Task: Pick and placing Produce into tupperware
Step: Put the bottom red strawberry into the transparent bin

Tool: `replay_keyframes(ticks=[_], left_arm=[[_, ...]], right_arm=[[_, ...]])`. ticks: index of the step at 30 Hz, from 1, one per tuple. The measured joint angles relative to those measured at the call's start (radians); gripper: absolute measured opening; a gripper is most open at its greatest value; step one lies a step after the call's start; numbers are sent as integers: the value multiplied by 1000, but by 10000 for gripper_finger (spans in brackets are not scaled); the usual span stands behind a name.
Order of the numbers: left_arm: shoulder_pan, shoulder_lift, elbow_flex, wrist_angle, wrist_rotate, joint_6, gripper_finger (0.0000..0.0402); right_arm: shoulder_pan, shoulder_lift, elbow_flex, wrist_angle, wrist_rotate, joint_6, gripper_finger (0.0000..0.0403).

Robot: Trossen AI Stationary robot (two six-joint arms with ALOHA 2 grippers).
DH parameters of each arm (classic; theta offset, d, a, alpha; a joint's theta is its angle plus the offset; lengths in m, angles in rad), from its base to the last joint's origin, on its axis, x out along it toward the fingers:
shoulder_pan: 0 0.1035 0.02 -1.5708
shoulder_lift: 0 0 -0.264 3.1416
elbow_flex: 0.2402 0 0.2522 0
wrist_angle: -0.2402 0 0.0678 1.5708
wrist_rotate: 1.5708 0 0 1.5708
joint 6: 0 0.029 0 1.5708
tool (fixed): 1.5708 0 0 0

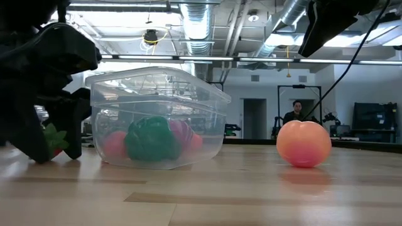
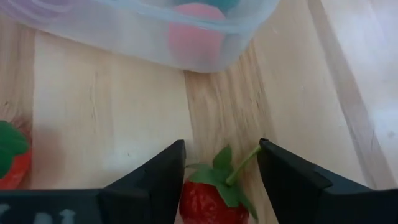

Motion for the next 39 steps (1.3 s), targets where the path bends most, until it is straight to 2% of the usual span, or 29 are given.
replay_keyframes(ticks=[6, 9, 15, 31, 39], left_arm=[[0, 0, 104, -246, 2, 31, 222], [0, 0, 129, -303, -1, 35, 231], [13, 1, 130, -303, 1, 37, 228], [13, 1, 130, -296, 9, 25, 145], [13, 1, 130, -297, -5, 22, 142]], right_arm=[[0, 0, 0, 0, 0, 0, 324], [0, 0, 0, 0, 0, 0, 324], [0, 0, 0, 0, 0, 0, 324], [0, 0, 0, 0, 0, 0, 324], [0, 0, 0, 0, 0, 0, 324]])
